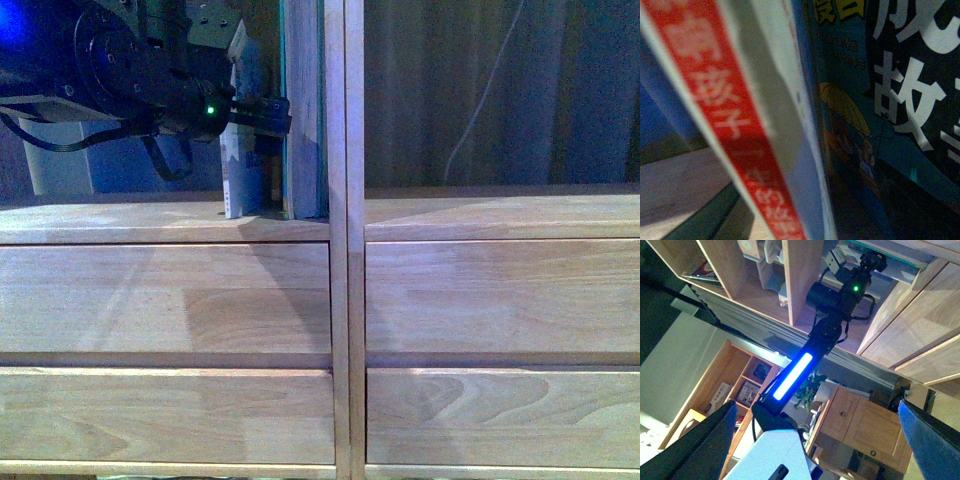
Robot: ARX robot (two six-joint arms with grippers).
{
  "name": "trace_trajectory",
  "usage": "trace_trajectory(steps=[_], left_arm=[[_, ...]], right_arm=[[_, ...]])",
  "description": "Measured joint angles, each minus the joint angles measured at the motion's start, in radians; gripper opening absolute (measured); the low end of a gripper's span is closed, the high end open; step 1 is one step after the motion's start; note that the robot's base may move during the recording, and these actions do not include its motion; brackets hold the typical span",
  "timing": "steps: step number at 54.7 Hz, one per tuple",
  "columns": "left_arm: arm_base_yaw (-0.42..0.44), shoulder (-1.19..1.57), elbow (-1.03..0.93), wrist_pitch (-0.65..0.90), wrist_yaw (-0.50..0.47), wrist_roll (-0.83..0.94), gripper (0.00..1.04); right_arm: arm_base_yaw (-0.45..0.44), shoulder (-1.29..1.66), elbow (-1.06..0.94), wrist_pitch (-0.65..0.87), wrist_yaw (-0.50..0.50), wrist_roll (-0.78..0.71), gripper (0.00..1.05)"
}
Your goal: Organize books on shelf
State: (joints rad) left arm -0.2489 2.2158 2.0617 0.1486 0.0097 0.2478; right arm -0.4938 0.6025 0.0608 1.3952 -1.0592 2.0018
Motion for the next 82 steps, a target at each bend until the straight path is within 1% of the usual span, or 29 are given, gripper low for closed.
trace_trajectory(steps=[7, 15, 16, 18, 20, 27, 41, 56, 57, 59, 60, 62, 65, 66, 71, 73, 77, 82], left_arm=[[0.000, 0.000, -0.004, 0.013, -0.010, 0.003, 0.40], [0.001, -0.004, -0.013, 0.029, -0.010, 0.018, 0.19], [0.002, -0.005, -0.018, 0.032, -0.007, 0.017, 0.14], [0.002, -0.010, -0.026, 0.037, -0.003, 0.026, 0.08], [0.003, -0.015, -0.040, 0.048, -0.009, 0.038, 0.07], [0.015, -0.036, -0.067, 0.066, 0.009, 0.055, 0.07], [0.030, -0.060, -0.090, 0.058, 0.041, 0.070, 0.07], [0.030, -0.075, -0.125, 0.063, 0.049, 0.070, 0.49], [0.031, -0.079, -0.133, 0.067, 0.049, 0.070, 0.54], [0.031, -0.086, -0.146, 0.073, 0.050, 0.070, 0.62], [0.031, -0.089, -0.150, 0.076, 0.050, 0.070, 0.63], [0.031, -0.096, -0.165, 0.082, 0.051, 0.069, 0.69], [0.031, -0.121, -0.211, 0.098, 0.068, 0.065, 0.81], [0.031, -0.124, -0.218, 0.101, 0.069, 0.065, 0.83], [0.031, -0.173, -0.301, 0.131, 0.095, 0.053, 0.98], [0.030, -0.193, -0.333, 0.140, 0.098, 0.049, 0.99], [0.029, -0.246, -0.405, 0.169, 0.093, 0.039, 0.97], [0.028, -0.315, -0.501, 0.201, 0.067, 0.029, 0.98]], right_arm=[[-0.008, 0.000, 0.000, 0.000, 0.000, 0.008, 0.98], [-0.019, 0.003, 0.000, 0.000, 0.000, 0.025, 0.98], [-0.029, 0.004, 0.000, -0.001, 0.000, 0.034, 0.98], [-0.039, 0.004, 0.000, -0.009, 0.002, 0.046, 0.98], [-0.040, 0.004, 0.000, -0.010, 0.000, 0.050, 0.98], [-0.043, 0.007, 0.000, -0.005, -0.002, 0.053, 0.98], [-0.043, 0.008, -0.004, -0.001, -0.003, 0.053, 0.98], [-0.042, 0.009, -0.005, 0.000, -0.003, 0.053, 0.98], [-0.042, 0.009, -0.005, 0.000, -0.003, 0.053, 0.98], [-0.042, 0.009, -0.005, 0.000, -0.002, 0.053, 0.98], [-0.042, 0.009, -0.005, 0.000, -0.003, 0.053, 0.98], [-0.042, 0.009, -0.005, 0.000, -0.002, 0.053, 0.98], [-0.042, 0.010, -0.005, 0.000, -0.003, 0.053, 0.98], [-0.042, 0.010, -0.005, 0.000, -0.003, 0.053, 0.98], [-0.042, 0.010, -0.005, 0.000, -0.003, 0.053, 0.98], [-0.042, 0.010, -0.005, 0.000, -0.003, 0.053, 0.98], [-0.042, 0.010, -0.005, 0.000, -0.003, 0.053, 0.98], [-0.042, 0.010, -0.005, 0.000, -0.003, 0.053, 0.98]])
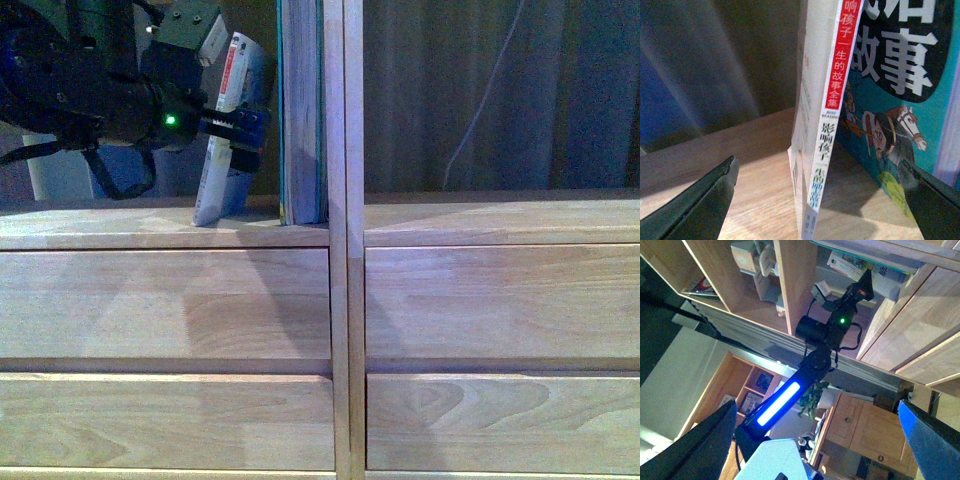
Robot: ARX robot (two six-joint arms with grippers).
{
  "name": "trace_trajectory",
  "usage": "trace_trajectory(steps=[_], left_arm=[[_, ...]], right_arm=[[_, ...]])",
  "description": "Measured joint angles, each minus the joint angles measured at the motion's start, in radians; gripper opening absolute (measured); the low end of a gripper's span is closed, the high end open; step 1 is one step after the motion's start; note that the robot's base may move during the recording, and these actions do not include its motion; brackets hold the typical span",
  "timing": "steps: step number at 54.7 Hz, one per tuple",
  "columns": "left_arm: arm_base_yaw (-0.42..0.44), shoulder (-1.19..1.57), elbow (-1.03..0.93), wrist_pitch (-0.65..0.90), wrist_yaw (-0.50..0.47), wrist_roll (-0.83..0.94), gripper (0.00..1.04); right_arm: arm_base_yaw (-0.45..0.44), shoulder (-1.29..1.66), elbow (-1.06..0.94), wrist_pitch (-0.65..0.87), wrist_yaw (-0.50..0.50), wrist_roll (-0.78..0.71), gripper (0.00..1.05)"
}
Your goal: Organize books on shelf
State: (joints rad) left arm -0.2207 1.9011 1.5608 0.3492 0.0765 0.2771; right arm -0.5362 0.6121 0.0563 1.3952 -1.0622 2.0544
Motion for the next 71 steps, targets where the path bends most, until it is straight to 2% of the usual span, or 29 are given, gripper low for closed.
trace_trajectory(steps=[10, 15, 18, 22, 27, 31, 32, 36, 41, 47, 48, 49, 53, 54, 57, 64, 71], left_arm=[[0.004, -0.204, -0.253, 0.102, -0.059, -0.018, 0.98], [0.016, -0.323, -0.372, 0.103, -0.062, -0.056, 0.98], [0.031, -0.394, -0.437, 0.098, -0.067, -0.076, 0.98], [0.064, -0.499, -0.524, 0.066, -0.051, -0.116, 0.98], [0.129, -0.629, -0.617, -0.013, -0.023, -0.179, 0.98], [0.208, -0.734, -0.691, -0.083, 0.048, -0.246, 0.98], [0.219, -0.745, -0.700, -0.091, 0.058, -0.255, 0.98], [0.306, -0.844, -0.773, -0.146, 0.154, -0.311, 0.98], [0.402, -0.975, -0.861, -0.205, 0.304, -0.357, 0.98], [0.489, -1.136, -0.948, -0.253, 0.462, -0.401, 0.98], [0.501, -1.167, -0.963, -0.265, 0.471, -0.407, 0.98], [0.501, -1.184, -0.972, -0.269, 0.462, -0.402, 0.96], [0.483, -1.341, -1.062, -0.327, 0.262, -0.348, 0.83], [0.480, -1.361, -1.076, -0.332, 0.241, -0.341, 0.81], [0.460, -1.463, -1.149, -0.336, 0.166, -0.319, 0.70], [0.407, -1.544, -1.236, -0.315, 0.101, -0.298, 0.49], [0.364, -1.590, -1.308, -0.298, 0.062, -0.291, 0.26]], right_arm=[[0.000, 0.000, 0.000, 0.000, 0.000, -0.001, 0.98], [-0.024, -0.014, 0.000, -0.059, -0.007, -0.068, 0.98], [-0.048, -0.046, 0.003, -0.147, -0.018, -0.140, 0.98], [-0.082, -0.120, 0.018, -0.357, -0.023, -0.281, 0.98], [-0.117, -0.214, 0.059, -0.665, 0.002, -0.557, 0.98], [-0.115, -0.267, 0.096, -0.929, 0.082, -0.836, 0.98], [-0.113, -0.272, 0.098, -0.955, 0.091, -0.854, 0.98], [-0.092, -0.297, 0.101, -1.120, 0.136, -1.119, 0.98], [-0.039, -0.330, 0.101, -1.204, 0.191, -1.341, 0.98], [0.037, -0.373, 0.101, -1.252, 0.272, -1.491, 0.98], [0.058, -0.384, 0.101, -1.274, 0.309, -1.534, 0.96], [0.069, -0.389, 0.102, -1.291, 0.346, -1.559, 0.95], [0.179, -0.436, 0.098, -1.384, 0.618, -1.763, 0.82], [0.190, -0.439, 0.097, -1.387, 0.631, -1.775, 0.80], [0.246, -0.460, 0.090, -1.394, 0.759, -1.899, 0.70], [0.319, -0.492, 0.068, -1.396, 0.853, -1.999, 0.49], [0.388, -0.519, 0.039, -1.400, 0.931, -2.028, 0.26]])
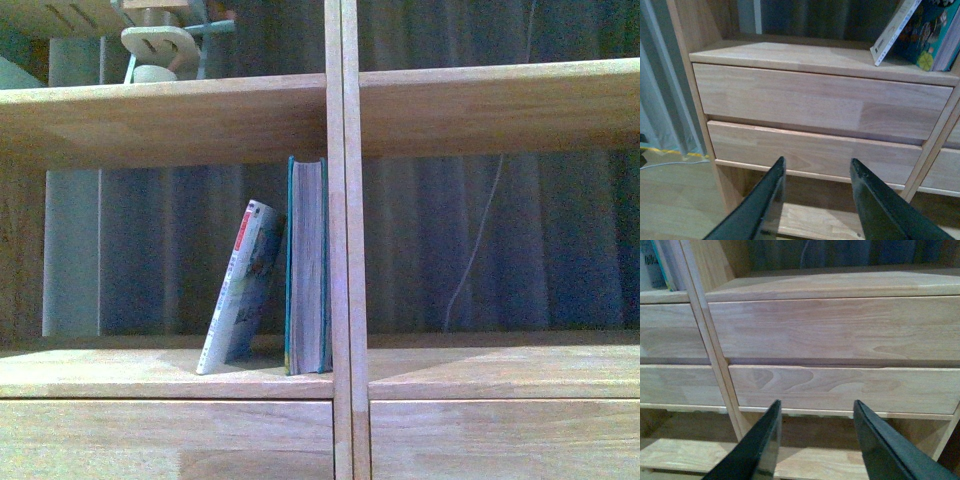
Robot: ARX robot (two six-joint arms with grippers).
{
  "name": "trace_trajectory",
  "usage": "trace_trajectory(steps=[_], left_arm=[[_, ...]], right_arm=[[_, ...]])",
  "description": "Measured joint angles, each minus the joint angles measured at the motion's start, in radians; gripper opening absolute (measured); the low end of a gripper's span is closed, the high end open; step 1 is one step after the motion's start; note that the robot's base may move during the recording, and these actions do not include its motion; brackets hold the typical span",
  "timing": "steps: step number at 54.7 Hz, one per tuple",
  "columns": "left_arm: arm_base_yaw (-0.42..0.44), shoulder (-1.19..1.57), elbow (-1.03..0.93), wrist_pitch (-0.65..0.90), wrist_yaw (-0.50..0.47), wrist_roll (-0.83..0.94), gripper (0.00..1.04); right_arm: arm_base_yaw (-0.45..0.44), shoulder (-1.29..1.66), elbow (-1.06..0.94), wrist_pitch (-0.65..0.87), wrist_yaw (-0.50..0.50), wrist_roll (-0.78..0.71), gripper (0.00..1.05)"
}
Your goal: Organize books on shelf
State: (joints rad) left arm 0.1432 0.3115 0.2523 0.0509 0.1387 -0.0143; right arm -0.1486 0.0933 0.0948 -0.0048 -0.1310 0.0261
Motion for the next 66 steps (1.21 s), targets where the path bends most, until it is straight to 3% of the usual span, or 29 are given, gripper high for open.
trace_trajectory(steps=[4, 8, 19, 66], left_arm=[[-0.074, -0.028, -0.032, 0.004, -0.106, 0.002, 0.13], [-0.127, -0.052, -0.058, 0.011, -0.124, 0.002, 0.02], [-0.141, -0.180, -0.119, -0.068, -0.138, 0.007, 0.03], [-0.142, -0.306, -0.240, -0.055, -0.139, 0.007, 0.03]], right_arm=[[0.095, -0.015, -0.010, -0.004, 0.109, -0.005, 0.14], [0.136, -0.023, -0.017, -0.004, 0.115, -0.017, 0.02], [0.145, -0.042, -0.041, -0.003, 0.127, -0.019, 0.03], [0.145, -0.087, -0.079, 0.002, 0.128, -0.020, 0.03]])
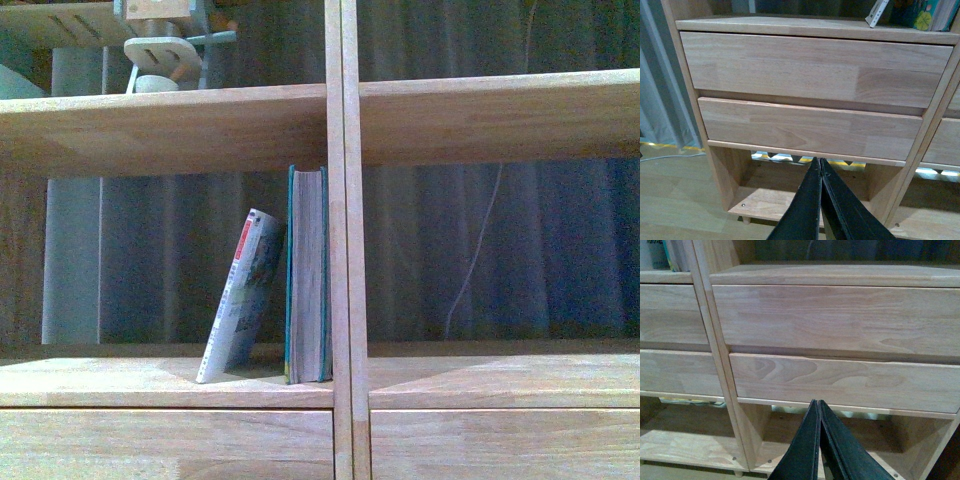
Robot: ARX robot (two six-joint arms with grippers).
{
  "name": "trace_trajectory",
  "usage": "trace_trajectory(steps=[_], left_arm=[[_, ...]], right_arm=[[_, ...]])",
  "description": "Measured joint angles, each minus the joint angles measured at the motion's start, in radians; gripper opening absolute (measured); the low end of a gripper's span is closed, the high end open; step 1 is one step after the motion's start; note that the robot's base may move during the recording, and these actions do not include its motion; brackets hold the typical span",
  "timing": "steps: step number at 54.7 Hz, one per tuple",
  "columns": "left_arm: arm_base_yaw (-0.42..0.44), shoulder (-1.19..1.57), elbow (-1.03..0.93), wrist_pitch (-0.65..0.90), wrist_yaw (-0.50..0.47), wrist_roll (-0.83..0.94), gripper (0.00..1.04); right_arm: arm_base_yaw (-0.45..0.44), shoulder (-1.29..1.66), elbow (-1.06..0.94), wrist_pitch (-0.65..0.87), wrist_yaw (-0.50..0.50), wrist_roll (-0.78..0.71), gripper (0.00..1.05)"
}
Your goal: Organize books on shelf
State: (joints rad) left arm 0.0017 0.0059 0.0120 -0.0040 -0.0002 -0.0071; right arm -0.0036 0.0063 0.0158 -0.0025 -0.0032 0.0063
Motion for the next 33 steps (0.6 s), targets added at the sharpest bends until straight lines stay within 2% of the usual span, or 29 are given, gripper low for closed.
trace_trajectory(steps=[10, 12, 33], left_arm=[[0.000, 0.000, 0.000, 0.000, 0.000, 0.000, 0.03], [0.000, 0.000, 0.000, 0.000, 0.000, 0.000, 0.08], [0.000, 0.000, 0.000, 0.000, 0.000, 0.000, 0.76]], right_arm=[[0.000, 0.000, 0.000, 0.000, 0.000, 0.000, 0.03], [0.000, 0.000, 0.000, 0.000, 0.000, -0.002, 0.04], [0.000, 0.000, 0.000, 0.000, 0.000, -0.002, 0.70]])
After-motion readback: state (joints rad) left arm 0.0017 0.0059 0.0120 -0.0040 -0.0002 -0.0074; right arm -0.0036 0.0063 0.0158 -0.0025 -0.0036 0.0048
